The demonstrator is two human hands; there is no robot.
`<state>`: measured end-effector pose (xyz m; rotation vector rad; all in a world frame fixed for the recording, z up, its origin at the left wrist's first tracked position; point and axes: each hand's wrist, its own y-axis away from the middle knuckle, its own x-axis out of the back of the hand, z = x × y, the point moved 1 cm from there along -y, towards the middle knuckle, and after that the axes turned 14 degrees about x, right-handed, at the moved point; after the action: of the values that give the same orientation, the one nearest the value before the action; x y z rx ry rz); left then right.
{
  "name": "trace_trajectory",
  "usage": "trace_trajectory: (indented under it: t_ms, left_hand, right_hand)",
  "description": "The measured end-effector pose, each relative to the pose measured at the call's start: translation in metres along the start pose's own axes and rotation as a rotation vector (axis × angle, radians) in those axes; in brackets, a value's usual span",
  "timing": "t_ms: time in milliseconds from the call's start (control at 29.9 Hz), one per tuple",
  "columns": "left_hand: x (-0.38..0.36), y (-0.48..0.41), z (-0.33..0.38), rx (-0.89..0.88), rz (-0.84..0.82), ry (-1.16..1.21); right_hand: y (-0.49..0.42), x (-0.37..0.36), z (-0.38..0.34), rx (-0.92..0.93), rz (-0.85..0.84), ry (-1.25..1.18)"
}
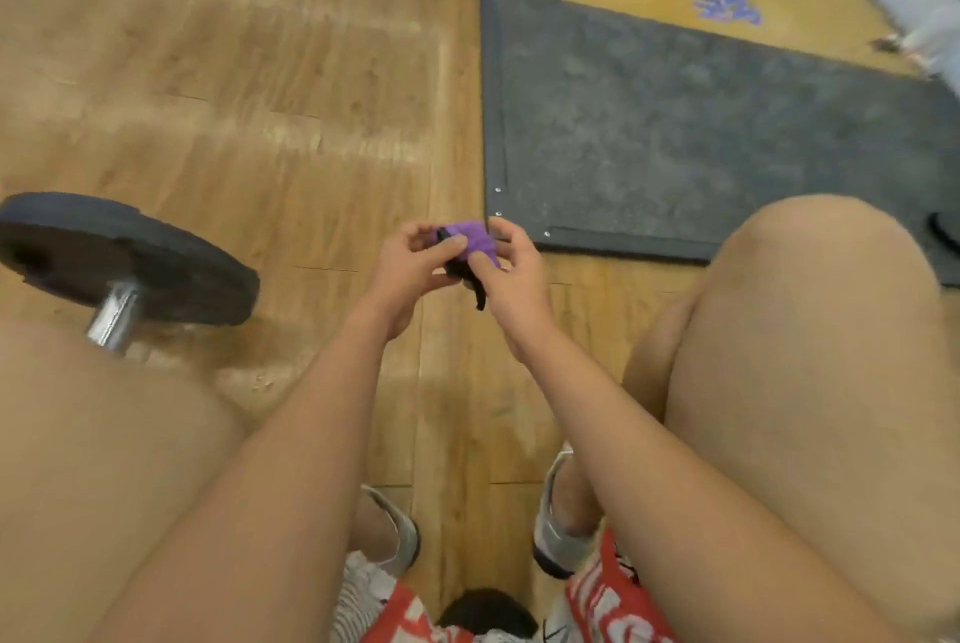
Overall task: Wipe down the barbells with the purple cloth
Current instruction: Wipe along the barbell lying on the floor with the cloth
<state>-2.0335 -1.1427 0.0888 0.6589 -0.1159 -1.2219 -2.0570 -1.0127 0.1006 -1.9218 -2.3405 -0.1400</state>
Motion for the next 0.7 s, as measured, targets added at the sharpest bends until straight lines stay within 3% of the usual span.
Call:
trace_trajectory:
  t_ms: [167, 368, 435, 535, 636, 703]
  left_hand:
    - [-0.046, 0.004, 0.009, -0.112, -0.005, -0.101]
    - [-0.078, -0.018, 0.019, -0.241, 0.101, -0.344]
    - [-0.089, -0.031, 0.017, -0.351, 0.188, -0.511]
    - [-0.101, -0.054, 0.007, -0.669, 0.328, -0.953]
    - [-0.125, -0.069, -0.010, -0.896, 0.197, -1.206]
    - [-0.147, -0.076, -0.020, -0.889, 0.101, -1.233]
  right_hand:
    - [-0.016, 0.045, -0.009, -0.155, 0.201, -0.333]
    - [-0.031, 0.062, 0.009, -0.294, 0.218, -0.684]
    - [-0.041, 0.069, 0.021, -0.302, 0.258, -0.728]
    - [-0.058, 0.079, 0.034, -0.406, 0.379, -0.798]
    - [-0.065, 0.098, 0.043, -0.477, 0.428, -0.836]
    - [-0.069, 0.112, 0.044, -0.477, 0.447, -0.867]
